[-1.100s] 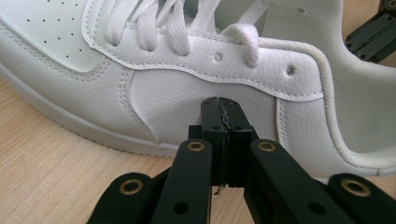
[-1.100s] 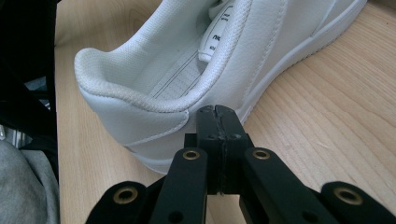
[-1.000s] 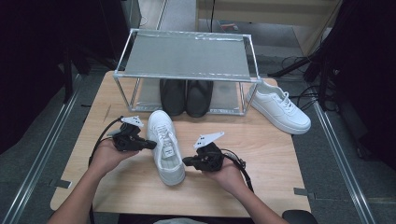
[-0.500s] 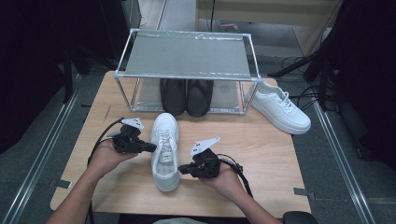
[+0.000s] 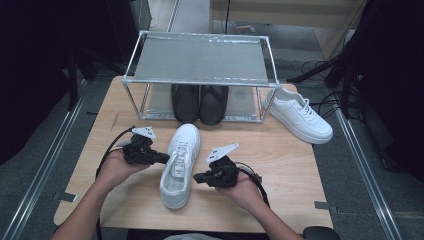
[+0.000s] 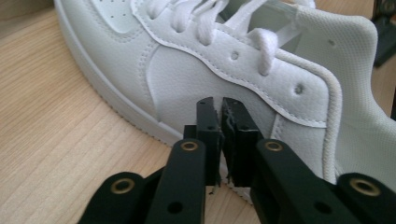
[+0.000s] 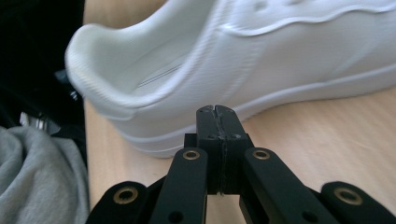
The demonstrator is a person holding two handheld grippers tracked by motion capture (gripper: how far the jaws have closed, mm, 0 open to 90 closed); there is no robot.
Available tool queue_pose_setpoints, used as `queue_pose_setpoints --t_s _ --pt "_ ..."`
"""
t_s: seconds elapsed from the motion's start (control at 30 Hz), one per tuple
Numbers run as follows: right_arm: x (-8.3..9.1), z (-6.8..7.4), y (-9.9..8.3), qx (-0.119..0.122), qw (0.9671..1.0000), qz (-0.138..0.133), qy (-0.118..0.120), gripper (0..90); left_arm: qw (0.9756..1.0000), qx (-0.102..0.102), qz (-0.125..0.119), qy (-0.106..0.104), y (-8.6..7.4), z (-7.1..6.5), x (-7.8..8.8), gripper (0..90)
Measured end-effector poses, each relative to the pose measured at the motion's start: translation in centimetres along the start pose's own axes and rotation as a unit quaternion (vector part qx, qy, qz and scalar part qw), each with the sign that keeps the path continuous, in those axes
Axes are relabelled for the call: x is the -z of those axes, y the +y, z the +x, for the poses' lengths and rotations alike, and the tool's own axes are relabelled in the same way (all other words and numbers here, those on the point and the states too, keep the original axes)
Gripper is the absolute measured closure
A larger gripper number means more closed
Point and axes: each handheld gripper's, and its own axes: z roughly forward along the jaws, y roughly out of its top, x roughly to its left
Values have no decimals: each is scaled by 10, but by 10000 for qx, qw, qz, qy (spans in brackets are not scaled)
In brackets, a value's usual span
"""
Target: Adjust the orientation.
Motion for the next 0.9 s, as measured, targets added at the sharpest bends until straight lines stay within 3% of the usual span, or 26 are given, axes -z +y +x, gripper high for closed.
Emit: queue_pose_setpoints --t_s 0.37,0.57,0.73,0.9 --pt "42 -31 -1 -269 9962 -568 -607 795 9989 280 -374 89 -1 5 13 654" --pt "60 -46 -6 -279 9916 -827 -959 724 9980 223 -485 331 -2 6 14 475" --pt "69 -58 -7 -311 9892 -884 -1129 689 9975 263 -528 389 -5 6 17 451" --pt "80 -70 -8 -491 9868 -912 -1245 683 9974 299 -516 396 -10 6 18 427"
